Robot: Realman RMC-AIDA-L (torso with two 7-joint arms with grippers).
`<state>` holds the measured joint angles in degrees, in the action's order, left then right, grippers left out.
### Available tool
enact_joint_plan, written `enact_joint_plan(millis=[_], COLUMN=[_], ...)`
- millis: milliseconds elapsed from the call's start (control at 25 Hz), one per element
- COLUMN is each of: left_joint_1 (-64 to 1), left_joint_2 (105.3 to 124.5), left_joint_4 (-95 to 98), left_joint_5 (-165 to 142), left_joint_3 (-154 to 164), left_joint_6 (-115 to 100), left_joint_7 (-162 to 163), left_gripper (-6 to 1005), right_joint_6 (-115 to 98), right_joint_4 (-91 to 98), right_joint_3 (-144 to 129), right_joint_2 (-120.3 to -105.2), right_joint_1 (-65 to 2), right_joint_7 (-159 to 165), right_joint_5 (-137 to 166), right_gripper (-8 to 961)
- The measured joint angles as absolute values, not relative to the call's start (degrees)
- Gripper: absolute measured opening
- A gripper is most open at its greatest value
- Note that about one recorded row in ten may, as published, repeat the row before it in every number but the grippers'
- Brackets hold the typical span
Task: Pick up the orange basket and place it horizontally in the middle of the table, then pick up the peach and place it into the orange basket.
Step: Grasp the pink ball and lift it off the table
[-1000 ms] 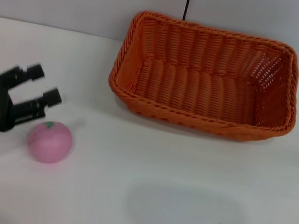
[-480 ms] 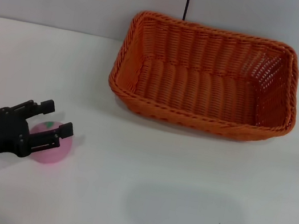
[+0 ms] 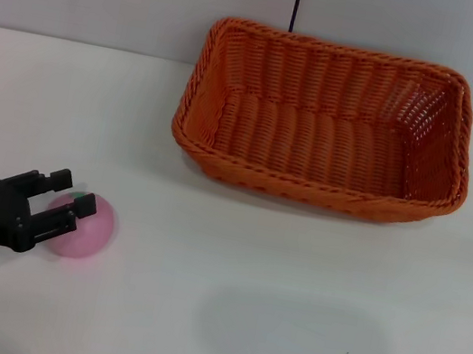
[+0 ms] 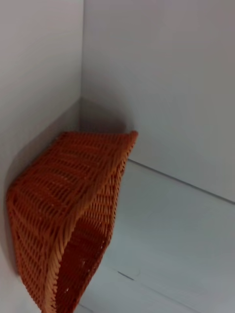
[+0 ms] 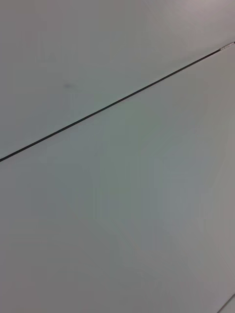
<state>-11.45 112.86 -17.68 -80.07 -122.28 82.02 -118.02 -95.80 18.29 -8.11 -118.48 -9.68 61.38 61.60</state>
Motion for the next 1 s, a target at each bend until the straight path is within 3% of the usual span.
enact_joint_plan(millis=[120,560,880,1000], left_joint_1=[-11.42,-11.73,-11.93,-11.97], left_joint_2=[112.84,112.84,112.79,112.77], left_joint_4=[-17.7,-17.76,-17.76,-17.76], left_joint_5=[-80.13,-80.48,-81.74,-81.75], left_joint_3=[-122.26,-121.82,-121.91,-121.88], left_joint_6=[81.44,81.03,80.86,80.79], left_joint_7=[-117.78,-117.55,-117.43,-117.42], left_gripper=[642,652,486,378], right_joint_6=[-95.37,-95.26,-95.27,-95.27], right_joint_4=[18.28,18.28,18.28,18.28], right_joint_3=[-8.21,-8.2,-8.17,-8.17], right_joint_2=[-118.47,-118.47,-118.47,-118.47], right_joint_1=[-9.8,-9.85,-9.84,-9.84], right_joint_7=[61.45,61.49,61.52,61.52], right_joint_5=[61.65,61.97,61.97,61.97], right_gripper=[529,529,529,529])
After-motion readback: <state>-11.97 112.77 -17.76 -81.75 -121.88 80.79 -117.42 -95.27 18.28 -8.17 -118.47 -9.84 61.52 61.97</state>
